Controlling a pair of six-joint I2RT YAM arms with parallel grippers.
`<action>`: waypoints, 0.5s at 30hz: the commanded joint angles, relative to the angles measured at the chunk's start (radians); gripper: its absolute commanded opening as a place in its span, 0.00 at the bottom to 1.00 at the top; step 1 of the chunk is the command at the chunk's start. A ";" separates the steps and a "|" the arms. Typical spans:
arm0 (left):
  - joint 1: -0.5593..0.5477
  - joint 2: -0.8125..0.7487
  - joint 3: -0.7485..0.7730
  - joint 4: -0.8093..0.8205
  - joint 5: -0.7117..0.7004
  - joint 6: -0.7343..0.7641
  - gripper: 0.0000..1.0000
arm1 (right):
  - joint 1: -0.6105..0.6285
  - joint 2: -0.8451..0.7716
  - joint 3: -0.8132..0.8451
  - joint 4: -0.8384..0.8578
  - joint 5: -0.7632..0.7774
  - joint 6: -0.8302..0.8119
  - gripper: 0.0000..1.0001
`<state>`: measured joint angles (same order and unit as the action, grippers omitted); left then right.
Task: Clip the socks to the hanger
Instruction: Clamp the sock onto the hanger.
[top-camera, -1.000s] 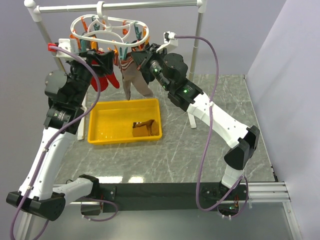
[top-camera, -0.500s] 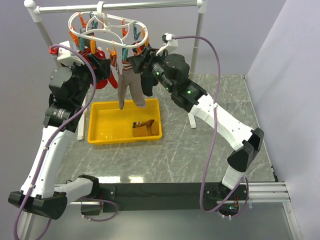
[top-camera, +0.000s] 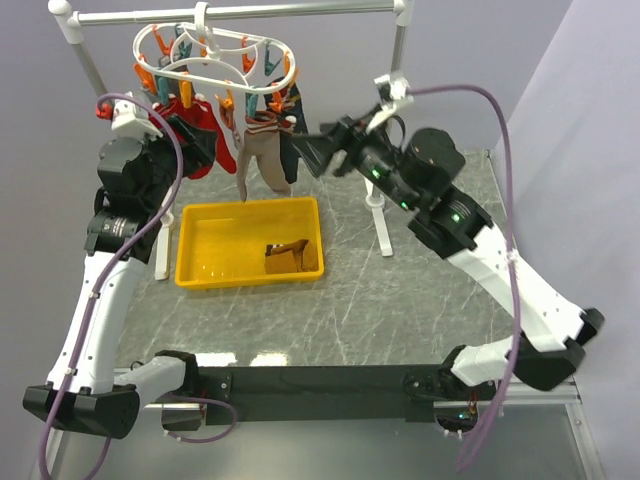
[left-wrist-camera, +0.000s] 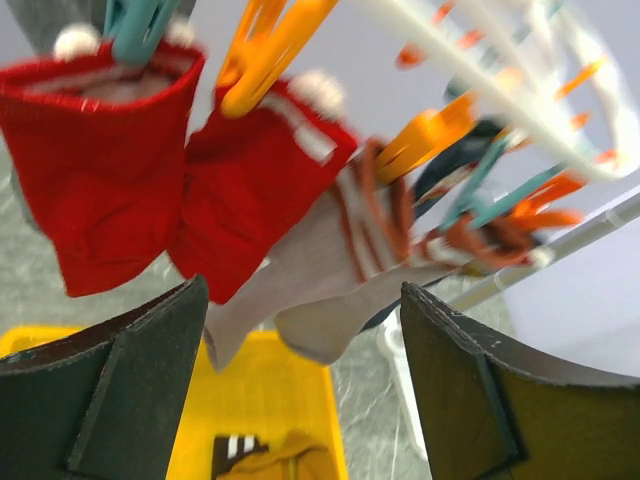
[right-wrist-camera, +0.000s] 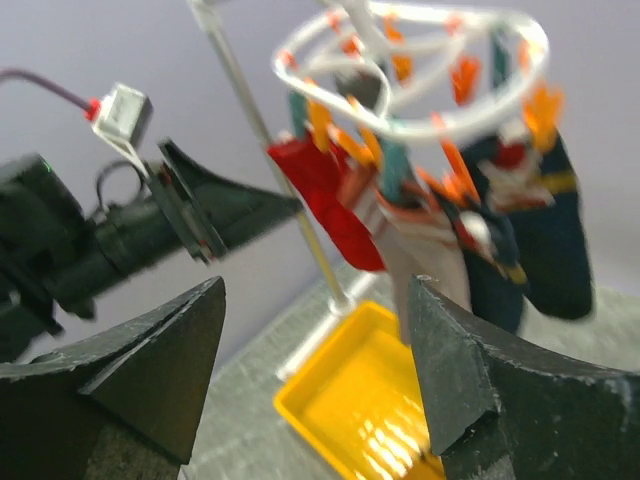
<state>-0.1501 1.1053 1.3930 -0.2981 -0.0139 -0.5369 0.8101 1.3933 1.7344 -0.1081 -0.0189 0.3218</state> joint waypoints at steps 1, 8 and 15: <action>0.024 -0.044 -0.048 -0.015 0.055 -0.021 0.83 | -0.018 -0.086 -0.134 -0.065 0.045 -0.043 0.80; 0.061 -0.137 -0.215 -0.022 0.111 -0.069 0.86 | -0.038 -0.273 -0.445 -0.050 0.158 -0.024 0.87; 0.061 -0.304 -0.439 -0.032 0.101 -0.165 0.87 | -0.042 -0.416 -0.697 -0.022 0.192 0.063 0.88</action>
<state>-0.0929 0.8642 1.0088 -0.3340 0.0666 -0.6407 0.7742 1.0645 1.1088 -0.1749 0.1314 0.3290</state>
